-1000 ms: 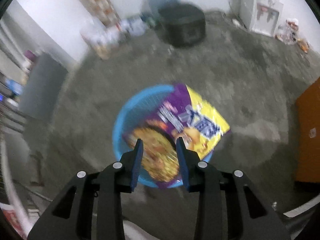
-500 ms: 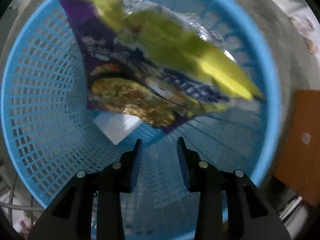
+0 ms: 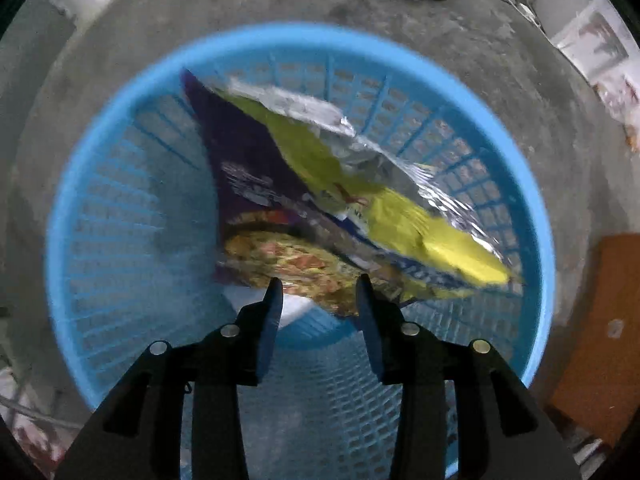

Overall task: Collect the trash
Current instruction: 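Return both tools to the table over the remaining trash, then grasp the yellow snack box with the left gripper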

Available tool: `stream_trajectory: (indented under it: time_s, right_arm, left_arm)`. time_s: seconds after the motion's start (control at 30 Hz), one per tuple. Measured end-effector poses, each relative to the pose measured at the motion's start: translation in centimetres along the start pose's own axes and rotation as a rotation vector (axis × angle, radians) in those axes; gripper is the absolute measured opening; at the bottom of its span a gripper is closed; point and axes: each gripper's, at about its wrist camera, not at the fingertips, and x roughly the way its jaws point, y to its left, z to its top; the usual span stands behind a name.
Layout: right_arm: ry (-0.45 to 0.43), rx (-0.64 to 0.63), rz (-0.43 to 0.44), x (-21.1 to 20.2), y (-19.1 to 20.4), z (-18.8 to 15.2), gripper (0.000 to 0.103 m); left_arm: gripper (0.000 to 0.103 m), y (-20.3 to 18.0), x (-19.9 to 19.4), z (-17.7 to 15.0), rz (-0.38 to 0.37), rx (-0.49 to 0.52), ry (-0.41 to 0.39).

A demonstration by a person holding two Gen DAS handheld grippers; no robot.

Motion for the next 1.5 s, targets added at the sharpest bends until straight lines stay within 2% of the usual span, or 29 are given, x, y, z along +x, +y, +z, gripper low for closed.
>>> stream_trajectory:
  time_s: [0.07, 0.17, 0.23, 0.33, 0.5, 0.53, 0.7, 0.77, 0.87, 1.07, 1.27, 1.37, 1.5]
  right_arm:
    - [-0.044, 0.007, 0.076, -3.0, 0.2, -1.0, 0.038]
    - [-0.126, -0.004, 0.173, -7.2, 1.8, -3.6, 0.049]
    - [-0.188, -0.011, 0.225, -10.7, 2.5, -5.3, 0.06]
    - [-0.292, -0.036, 0.304, -16.9, 4.7, -8.5, 0.068]
    - [-0.439, -0.183, 0.371, -25.7, 8.8, -13.4, 0.072]
    - [-0.473, -0.22, 0.395, -28.1, 9.7, -14.4, 0.072]
    - [-0.551, -0.35, 0.558, -35.4, 13.8, -19.2, 0.072]
    - [-0.549, -0.426, 0.648, -38.1, 15.9, -21.5, 0.072]
    - [-0.499, -0.536, 0.742, -40.0, 19.3, -24.9, 0.072]
    - [-0.383, -0.739, 0.849, -41.5, 26.0, -32.0, 0.072]
    - [-0.278, -0.942, 0.871, -41.2, 31.4, -39.5, 0.072]
    - [-0.271, -1.038, 0.851, -41.6, 33.3, -43.1, 0.072]
    - [-0.274, -1.12, 0.828, -41.7, 34.8, -45.9, 0.072]
  left_arm:
    - [0.083, 0.2, -1.0, -0.1, 0.016, 0.005, -0.045]
    - [0.083, 0.8, -2.5, -0.2, 0.024, -0.005, -0.097]
    - [0.083, 1.5, -3.8, -0.3, 0.025, -0.029, -0.128]
    - [0.083, 2.6, -5.7, -0.9, 0.029, -0.053, -0.158]
    - [0.083, 5.2, -9.4, -2.7, 0.029, -0.142, -0.189]
    - [0.083, 5.8, -9.9, -3.1, 0.027, -0.16, -0.196]
    - [0.083, 9.3, -13.3, -6.6, 0.052, -0.284, -0.242]
    - [0.083, 10.4, -14.1, -7.8, 0.053, -0.316, -0.253]
    - [0.083, 12.3, -15.5, -10.2, 0.068, -0.364, -0.27]
    - [0.083, 15.0, -16.9, -15.0, 0.119, -0.412, -0.297]
    - [0.083, 16.0, -16.5, -18.0, 0.196, -0.38, -0.302]
    - [0.083, 16.1, -16.1, -18.8, 0.222, -0.349, -0.302]
    - [0.083, 15.9, -14.8, -19.4, 0.293, -0.252, -0.296]
